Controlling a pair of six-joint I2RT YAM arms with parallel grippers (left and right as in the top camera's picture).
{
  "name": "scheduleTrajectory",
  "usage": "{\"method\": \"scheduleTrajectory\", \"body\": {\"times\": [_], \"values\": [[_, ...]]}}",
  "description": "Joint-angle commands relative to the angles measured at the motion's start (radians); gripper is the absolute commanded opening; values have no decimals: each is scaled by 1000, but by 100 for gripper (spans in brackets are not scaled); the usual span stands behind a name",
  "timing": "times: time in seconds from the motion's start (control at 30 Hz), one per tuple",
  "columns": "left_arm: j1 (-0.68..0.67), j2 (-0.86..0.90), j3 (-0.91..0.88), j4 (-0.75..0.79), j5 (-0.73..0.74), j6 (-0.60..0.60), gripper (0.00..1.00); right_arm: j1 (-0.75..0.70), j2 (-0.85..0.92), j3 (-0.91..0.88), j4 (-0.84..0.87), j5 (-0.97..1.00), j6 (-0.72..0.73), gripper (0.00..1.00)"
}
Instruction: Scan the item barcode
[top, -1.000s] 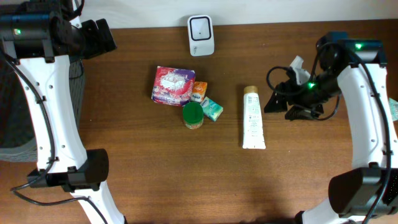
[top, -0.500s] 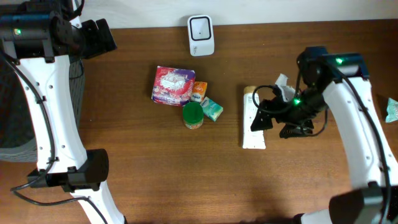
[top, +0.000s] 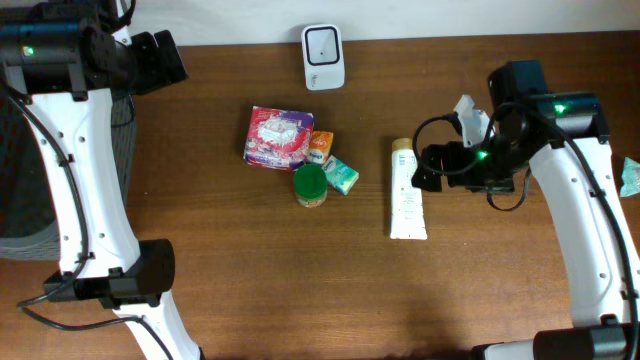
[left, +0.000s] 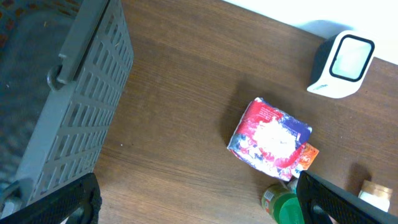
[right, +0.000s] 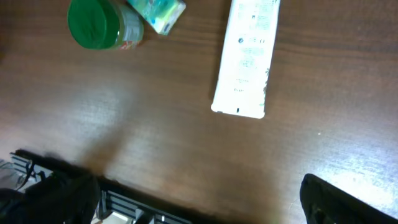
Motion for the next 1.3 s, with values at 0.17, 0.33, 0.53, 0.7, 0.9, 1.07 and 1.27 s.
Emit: {"method": "scheduleTrajectory", "body": {"times": [0.17,0.33,0.53,0.7,0.9,1.07,1.27], "values": [[3,-19,10,-1,-8,8,99,5,-13,0,224,15,5,99],[3,-19,10,-1,-8,8,99,5,14,-1,262,11,5,99],[3,-19,10,-1,-8,8,99,5,56,-1,282,20,5,99],[3,-19,10,-1,-8,8,99,3,115,-1,285,82,10,99],[3,-19,10,-1,-8,8,99,-65,270,-1,285,79,28,99],[3,-19,10,-1,-7,8,99,-98,385,-1,316,46,27,99],[3,-19,10,-1,-7,8,99,-101,429,-8,359,-31,22,84]]}}
